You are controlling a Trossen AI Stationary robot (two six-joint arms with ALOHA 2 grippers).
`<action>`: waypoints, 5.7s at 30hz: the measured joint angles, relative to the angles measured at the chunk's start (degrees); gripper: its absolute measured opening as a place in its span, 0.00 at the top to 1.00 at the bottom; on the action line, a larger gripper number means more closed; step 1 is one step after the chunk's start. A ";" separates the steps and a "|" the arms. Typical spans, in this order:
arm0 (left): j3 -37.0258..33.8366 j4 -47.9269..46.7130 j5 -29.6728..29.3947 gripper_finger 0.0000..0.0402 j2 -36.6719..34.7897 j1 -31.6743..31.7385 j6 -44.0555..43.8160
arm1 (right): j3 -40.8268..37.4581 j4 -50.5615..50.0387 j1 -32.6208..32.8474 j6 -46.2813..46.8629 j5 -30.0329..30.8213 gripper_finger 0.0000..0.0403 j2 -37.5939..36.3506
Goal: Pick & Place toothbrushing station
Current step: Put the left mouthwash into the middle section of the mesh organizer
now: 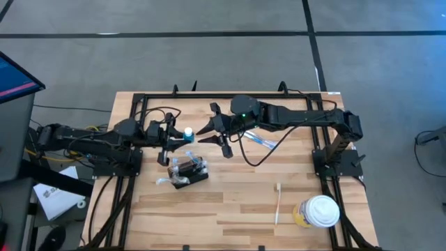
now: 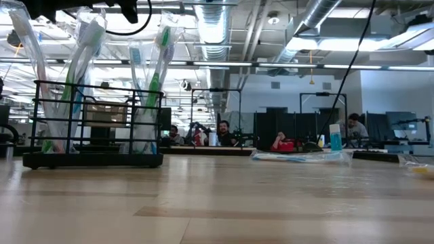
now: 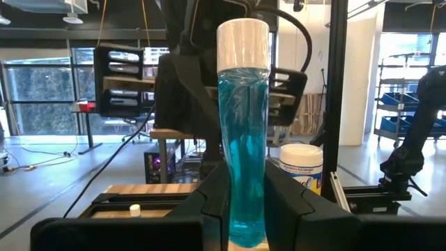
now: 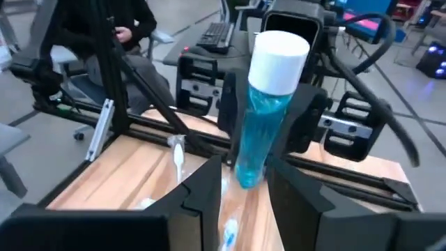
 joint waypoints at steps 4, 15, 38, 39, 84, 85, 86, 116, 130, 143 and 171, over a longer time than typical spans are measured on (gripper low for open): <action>0.00 0.05 0.00 0.89 0.00 0.00 0.00 | 0.17 1.79 -0.23 0.42 -1.67 0.74 0.25; 0.04 0.36 0.07 0.89 -0.92 0.00 0.00 | -10.14 10.70 -1.38 0.29 -5.69 0.74 0.07; 0.04 0.12 0.07 0.89 -1.48 0.00 0.00 | -18.88 42.84 -1.56 9.52 -7.14 0.74 0.48; 0.04 0.12 0.05 0.89 -1.46 0.00 0.00 | -18.88 42.82 -1.52 9.50 -6.98 0.74 0.48; 0.02 0.21 -4.63 0.89 -1.85 0.04 2.97 | -18.69 47.32 -0.07 12.47 1.40 0.73 4.22; 0.02 0.32 -5.05 0.89 -1.89 -0.02 2.98 | -18.69 47.27 -0.06 12.47 0.45 0.73 4.21; 0.02 0.26 -5.10 0.89 -2.05 -0.04 3.03 | -18.69 47.11 -0.06 12.47 0.05 0.73 4.15; 0.04 6.40 -5.88 0.89 5.11 -0.39 3.43 | -18.69 48.18 -0.08 10.50 2.44 0.74 4.09; 0.04 6.78 -5.70 0.88 5.05 -0.39 3.48 | -18.67 47.54 -0.06 8.99 2.46 0.80 4.11; 0.03 6.83 -5.69 0.81 5.03 -0.39 3.55 | -18.64 47.35 -0.14 8.87 0.92 0.91 4.13; 20.10 -37.20 -4.09 0.71 0.45 -0.42 -5.01 | -18.69 39.38 -0.06 8.99 -0.08 0.91 4.28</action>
